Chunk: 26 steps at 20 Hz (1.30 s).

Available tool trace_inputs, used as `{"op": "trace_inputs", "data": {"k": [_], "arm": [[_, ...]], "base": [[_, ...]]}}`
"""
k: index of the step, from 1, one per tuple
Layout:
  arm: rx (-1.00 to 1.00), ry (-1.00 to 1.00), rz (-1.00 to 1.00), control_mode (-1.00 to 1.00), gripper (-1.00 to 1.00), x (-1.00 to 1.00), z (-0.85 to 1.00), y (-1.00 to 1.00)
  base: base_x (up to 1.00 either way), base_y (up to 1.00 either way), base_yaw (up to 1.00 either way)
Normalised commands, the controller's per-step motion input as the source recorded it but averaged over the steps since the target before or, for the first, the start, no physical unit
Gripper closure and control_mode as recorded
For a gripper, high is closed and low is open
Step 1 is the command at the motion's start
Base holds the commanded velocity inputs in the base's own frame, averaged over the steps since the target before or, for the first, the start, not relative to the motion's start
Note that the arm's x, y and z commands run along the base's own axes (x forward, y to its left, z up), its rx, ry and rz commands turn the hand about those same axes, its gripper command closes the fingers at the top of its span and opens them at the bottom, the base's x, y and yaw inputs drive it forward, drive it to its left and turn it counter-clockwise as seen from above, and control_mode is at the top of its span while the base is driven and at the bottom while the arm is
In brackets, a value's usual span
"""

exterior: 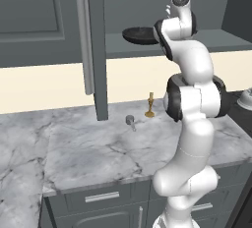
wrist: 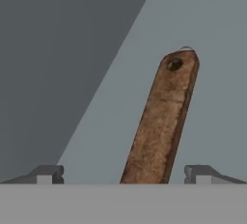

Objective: Pick the pan from the cabinet and place it on the stove. Then turn on the stove burner for the pan.

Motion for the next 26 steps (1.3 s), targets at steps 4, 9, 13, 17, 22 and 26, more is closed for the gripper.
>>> {"op": "trace_inputs", "data": {"k": [4, 9, 13, 17, 22, 26], "arm": [[0.0, 0.0, 0.0, -1.0, -1.0, 0.25, -0.37, 0.07], [0.0, 0.0, 0.0, -1.0, -1.0, 0.25, -0.39, 0.09], [0.0, 0.0, 0.0, -1.0, 1.0, 0.23, -0.46, 0.08], [0.0, 0.0, 0.0, -1.0, 1.0, 0.21, -0.45, 0.09], [0.0, 0.0, 0.0, -1.0, 1.0, 0.1, -0.44, 0.03], [0.0, 0.0, 0.0, -1.0, 1.0, 0.02, -0.31, 0.0]], "base": [[0.0, 0.0, 0.0], [0.0, 0.0, 0.0], [0.0, 0.0, 0.0], [0.0, 0.0, 0.0], [0.0, 0.0, 0.0], [0.0, 0.0, 0.0]]}}
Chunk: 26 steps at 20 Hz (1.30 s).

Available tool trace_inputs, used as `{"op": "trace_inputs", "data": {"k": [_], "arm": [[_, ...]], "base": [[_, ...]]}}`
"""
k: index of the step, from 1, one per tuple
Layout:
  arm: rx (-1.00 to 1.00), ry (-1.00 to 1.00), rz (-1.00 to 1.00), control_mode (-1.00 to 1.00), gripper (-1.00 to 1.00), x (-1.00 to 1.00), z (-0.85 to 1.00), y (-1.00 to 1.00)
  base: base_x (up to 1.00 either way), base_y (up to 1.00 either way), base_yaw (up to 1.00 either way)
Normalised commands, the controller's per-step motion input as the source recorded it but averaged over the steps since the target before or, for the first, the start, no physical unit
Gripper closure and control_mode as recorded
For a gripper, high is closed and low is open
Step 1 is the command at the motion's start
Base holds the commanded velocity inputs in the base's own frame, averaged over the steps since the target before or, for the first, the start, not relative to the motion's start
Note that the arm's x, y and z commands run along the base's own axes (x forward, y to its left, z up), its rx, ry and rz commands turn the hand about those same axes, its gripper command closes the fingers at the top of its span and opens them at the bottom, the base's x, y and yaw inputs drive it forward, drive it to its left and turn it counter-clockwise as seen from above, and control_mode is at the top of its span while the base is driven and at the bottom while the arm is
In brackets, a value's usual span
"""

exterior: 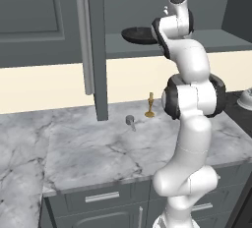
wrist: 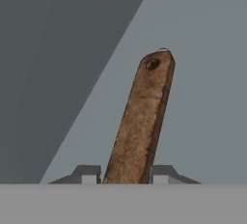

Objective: Pick the pan from the cabinet and place it on the stove. Then turn on the stove burner for the pan.

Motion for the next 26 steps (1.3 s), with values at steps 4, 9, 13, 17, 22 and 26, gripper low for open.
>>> {"op": "trace_inputs", "data": {"k": [4, 9, 13, 17, 22, 26], "arm": [[0.0, -0.1, 0.0, -1.0, 1.0, -0.18, -0.05, 0.0], [0.0, -0.16, 0.0, -1.0, 1.0, -0.38, -0.02, 0.01], [0.0, -0.15, 0.0, -1.0, 1.0, -0.38, -0.1, 0.03], [0.0, -0.15, 0.0, -1.0, 1.0, -0.41, -0.17, 0.05], [0.0, -0.17, 0.0, -1.0, 1.0, -0.54, -0.08, 0.01], [0.0, -0.16, 0.0, -1.0, 1.0, -0.6, 0.0, 0.0]], "base": [[0.0, 0.0, 0.0], [0.0, 0.0, 0.0], [0.0, 0.0, 0.0], [0.0, 0.0, 0.0], [0.0, 0.0, 0.0], [0.0, 0.0, 0.0]]}}
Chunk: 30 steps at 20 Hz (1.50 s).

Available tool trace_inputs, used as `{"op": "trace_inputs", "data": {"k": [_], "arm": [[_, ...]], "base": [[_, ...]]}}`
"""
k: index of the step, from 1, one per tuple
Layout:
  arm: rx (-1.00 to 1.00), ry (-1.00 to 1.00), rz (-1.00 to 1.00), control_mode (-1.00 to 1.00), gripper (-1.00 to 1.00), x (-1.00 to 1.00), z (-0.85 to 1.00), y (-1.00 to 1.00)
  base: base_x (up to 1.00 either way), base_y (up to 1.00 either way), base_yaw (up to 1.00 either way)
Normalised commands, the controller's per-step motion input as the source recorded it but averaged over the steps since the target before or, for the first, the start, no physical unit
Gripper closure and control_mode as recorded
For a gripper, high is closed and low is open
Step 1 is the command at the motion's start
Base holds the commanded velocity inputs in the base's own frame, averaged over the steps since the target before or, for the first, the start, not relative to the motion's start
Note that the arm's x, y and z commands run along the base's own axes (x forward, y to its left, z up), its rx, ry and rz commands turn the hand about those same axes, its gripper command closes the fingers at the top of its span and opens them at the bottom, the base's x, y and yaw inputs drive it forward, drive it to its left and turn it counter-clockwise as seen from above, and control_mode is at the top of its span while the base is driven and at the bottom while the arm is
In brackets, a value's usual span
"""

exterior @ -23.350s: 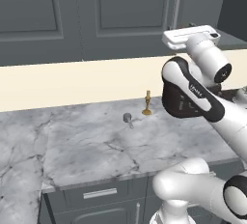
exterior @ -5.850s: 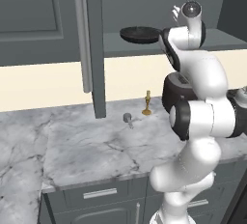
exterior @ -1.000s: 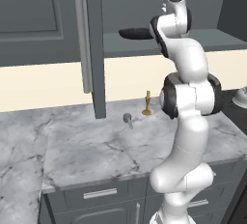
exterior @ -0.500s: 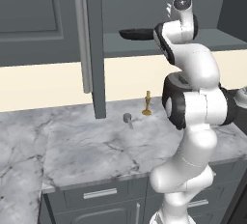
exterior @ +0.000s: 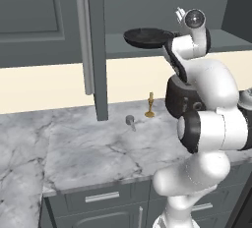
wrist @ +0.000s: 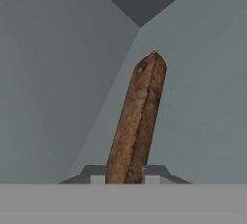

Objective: Pick the pan from the cabinet and place it on the stove. Then turn on the stove burner for the pan.

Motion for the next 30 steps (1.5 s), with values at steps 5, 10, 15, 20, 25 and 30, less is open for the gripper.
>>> {"op": "trace_inputs", "data": {"k": [5, 10, 15, 20, 25, 30], "arm": [[0.0, -0.08, 0.0, -1.0, 1.0, -0.63, -0.01, 0.01], [0.0, -0.12, 0.0, -1.0, 1.0, -0.68, 0.0, 0.0], [0.0, -0.1, 0.0, -1.0, 1.0, -0.6, 0.0, 0.0], [0.0, -0.08, 0.0, -1.0, 1.0, -0.52, 0.0, 0.0], [0.02, -0.07, 0.0, -1.0, 1.0, -0.44, 0.0, -0.03], [0.0, -0.04, 0.0, -1.0, 1.0, -0.24, 0.0, -0.01]], "base": [[0.0, 0.0, 0.0], [0.0, 0.0, 0.0], [0.0, 0.0, 0.0], [0.0, 0.0, 0.0], [0.0, 0.0, 0.0], [0.0, 0.0, 0.0]]}}
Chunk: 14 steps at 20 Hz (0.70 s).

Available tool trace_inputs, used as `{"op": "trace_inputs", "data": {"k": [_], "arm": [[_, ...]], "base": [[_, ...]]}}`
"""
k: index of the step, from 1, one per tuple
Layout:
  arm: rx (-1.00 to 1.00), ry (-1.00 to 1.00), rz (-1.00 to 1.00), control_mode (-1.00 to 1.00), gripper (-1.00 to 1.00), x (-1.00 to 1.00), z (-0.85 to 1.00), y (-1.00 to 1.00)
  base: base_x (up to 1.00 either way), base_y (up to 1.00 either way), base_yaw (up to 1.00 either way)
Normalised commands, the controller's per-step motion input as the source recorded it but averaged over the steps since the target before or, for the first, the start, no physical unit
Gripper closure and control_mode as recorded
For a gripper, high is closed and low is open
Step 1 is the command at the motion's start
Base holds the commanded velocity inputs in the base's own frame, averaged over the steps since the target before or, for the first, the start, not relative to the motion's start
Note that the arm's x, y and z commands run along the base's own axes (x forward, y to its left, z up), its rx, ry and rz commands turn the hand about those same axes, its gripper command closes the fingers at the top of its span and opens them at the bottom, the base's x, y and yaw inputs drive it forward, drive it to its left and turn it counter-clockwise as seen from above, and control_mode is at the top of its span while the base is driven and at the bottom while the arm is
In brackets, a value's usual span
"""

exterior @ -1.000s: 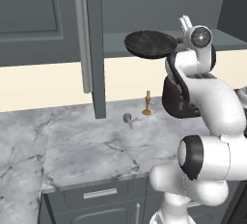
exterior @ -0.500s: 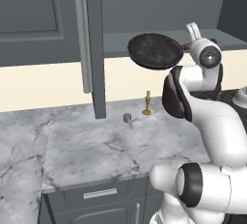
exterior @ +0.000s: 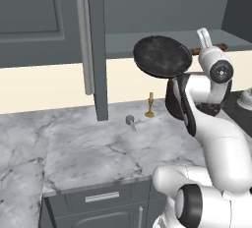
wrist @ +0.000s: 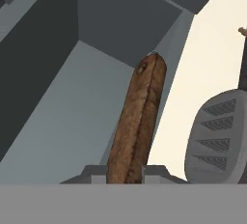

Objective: Pick the pan from the cabinet and place it on the stove. Then turn on the stove burner for the pan.

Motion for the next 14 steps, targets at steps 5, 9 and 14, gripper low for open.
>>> {"op": "trace_inputs", "data": {"k": [5, 9, 14], "arm": [[0.0, 0.0, 0.0, -1.0, 1.0, -0.11, 0.0, 0.0], [0.01, 0.0, 0.0, -1.0, 1.0, -0.19, 0.0, 0.0], [0.05, -0.03, 0.0, -1.0, 1.0, -0.32, 0.0, -0.09]], "base": [[0.0, 0.0, 0.0], [0.0, 0.0, 0.0], [0.0, 0.0, 0.0]]}}
